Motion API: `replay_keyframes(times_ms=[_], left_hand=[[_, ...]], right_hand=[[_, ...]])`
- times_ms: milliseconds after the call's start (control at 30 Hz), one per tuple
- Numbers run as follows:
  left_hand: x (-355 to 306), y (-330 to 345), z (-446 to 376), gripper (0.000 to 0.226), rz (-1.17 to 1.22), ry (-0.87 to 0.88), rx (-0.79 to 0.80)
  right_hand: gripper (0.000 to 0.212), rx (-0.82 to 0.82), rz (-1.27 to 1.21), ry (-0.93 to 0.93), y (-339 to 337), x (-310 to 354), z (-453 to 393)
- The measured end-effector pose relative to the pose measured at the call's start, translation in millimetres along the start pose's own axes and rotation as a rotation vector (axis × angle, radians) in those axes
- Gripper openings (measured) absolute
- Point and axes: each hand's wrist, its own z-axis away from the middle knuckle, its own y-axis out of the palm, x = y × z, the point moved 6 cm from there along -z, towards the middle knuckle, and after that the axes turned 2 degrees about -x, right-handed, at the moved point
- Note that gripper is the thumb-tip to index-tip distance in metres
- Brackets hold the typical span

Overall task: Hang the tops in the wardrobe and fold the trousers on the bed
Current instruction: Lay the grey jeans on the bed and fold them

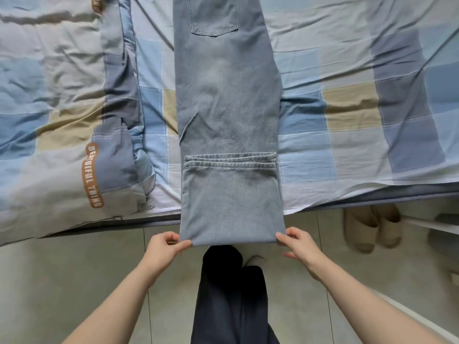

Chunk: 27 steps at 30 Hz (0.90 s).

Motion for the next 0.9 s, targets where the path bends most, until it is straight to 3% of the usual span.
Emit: replay_keyframes(times_ms=[100,200,267,333,400,500,633,733,800,900], left_hand=[[-5.0,-2.2,12.1,0.019,0.093,0.005,-0.020],[-19.7,-10.5,37.6,0.017,0.168,0.035,-0.055],[-33.6,-21.9,56.7,0.014,0.168,0.068,-0.073],[-56.6,-38.1,74.2,0.011,0.142,0.128,-0.075],[-80.3,-53.6,82.8,0.019,0.084,0.216,-0.058],[-121.5,-72.2,82.0,0.032,-0.090,0.386,-0.073],[-180.5,-88.4,59.1,0.029,-0.346,0.654,-0.107],[-222.2,-93.2,34.0,0.025,-0.172,0.618,0.096],[-261.1,-100.3,14.6,0.024,0.030,0.561,0.203],[-327.3,-108.4,-25.9,0.019,0.190,0.576,0.195]], right_hand=[[0.024,-0.110,0.011,-0.112,-6.9,13.6,5.6],[0.020,-0.205,-0.017,-0.246,-14.5,31.4,28.8],[0.036,-0.162,0.011,-0.366,-17.0,50.4,47.8],[0.036,-0.099,0.115,-0.492,-22.6,79.1,68.0],[0.030,-0.032,0.201,-0.534,-29.0,105.0,79.1],[0.048,0.065,0.351,-0.571,-37.5,141.8,82.3],[0.038,-0.099,0.723,-0.843,-51.3,191.3,65.9],[0.025,-0.106,0.601,-0.835,-64.6,229.7,49.0],[0.024,-0.005,0.370,-0.743,-66.9,262.8,37.0],[0.018,0.087,0.057,-0.626,-62.6,323.3,6.3]])
